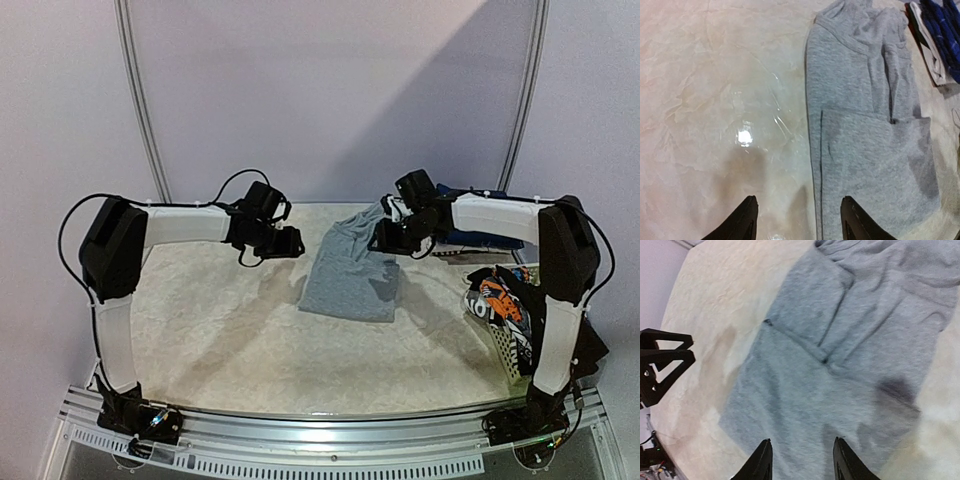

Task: Fold and stack the mixed laundry pile
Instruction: Fold the rectangle-folded tank top at the center of the board, then smooth out the 2/3-rectangle-folded tank top at the center of the board.

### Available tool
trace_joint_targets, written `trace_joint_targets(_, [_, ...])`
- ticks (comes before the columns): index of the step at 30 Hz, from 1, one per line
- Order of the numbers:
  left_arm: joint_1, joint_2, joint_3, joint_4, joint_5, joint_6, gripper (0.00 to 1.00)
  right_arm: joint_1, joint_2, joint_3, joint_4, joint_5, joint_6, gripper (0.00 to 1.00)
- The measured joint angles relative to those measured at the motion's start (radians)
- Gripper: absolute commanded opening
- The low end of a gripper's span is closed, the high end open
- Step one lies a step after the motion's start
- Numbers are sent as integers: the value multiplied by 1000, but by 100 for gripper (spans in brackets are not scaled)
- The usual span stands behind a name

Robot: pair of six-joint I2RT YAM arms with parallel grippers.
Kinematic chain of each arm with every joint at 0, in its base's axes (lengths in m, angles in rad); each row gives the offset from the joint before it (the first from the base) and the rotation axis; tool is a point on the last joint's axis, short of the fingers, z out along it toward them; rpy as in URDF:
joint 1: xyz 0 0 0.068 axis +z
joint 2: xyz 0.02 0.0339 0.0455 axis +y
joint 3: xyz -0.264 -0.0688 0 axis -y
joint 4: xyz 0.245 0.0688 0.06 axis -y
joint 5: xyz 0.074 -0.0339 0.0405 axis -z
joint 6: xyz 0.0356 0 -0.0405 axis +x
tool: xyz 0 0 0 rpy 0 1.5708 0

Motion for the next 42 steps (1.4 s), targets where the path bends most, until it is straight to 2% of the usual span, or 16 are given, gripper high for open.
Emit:
trace_joint_targets(6, [-61,-92,-118,34,9,9,54,55,64,10,58,-168,-31,28])
trace_joint_targets(13, [-121,-105,-210,32,23,10,47,52,222,105,59,-238,-56,25])
trace_joint_targets(21, [-134,-104,-222,32,25,10,41,6,340,202,41,-276,-79,25])
trace_joint_targets(32, [-163,-67,-238,35,22,6,39,-27,449,374,-27,-325,-130,32])
trace_joint_targets(38, [-168,-63,-266,34,3,1,48,-24,441,448,-92,-253,-156,48])
trace_joint_targets(42, [-171,-75,-282,38,-19,-1,54,-19,351,368,-107,-165,-144,57])
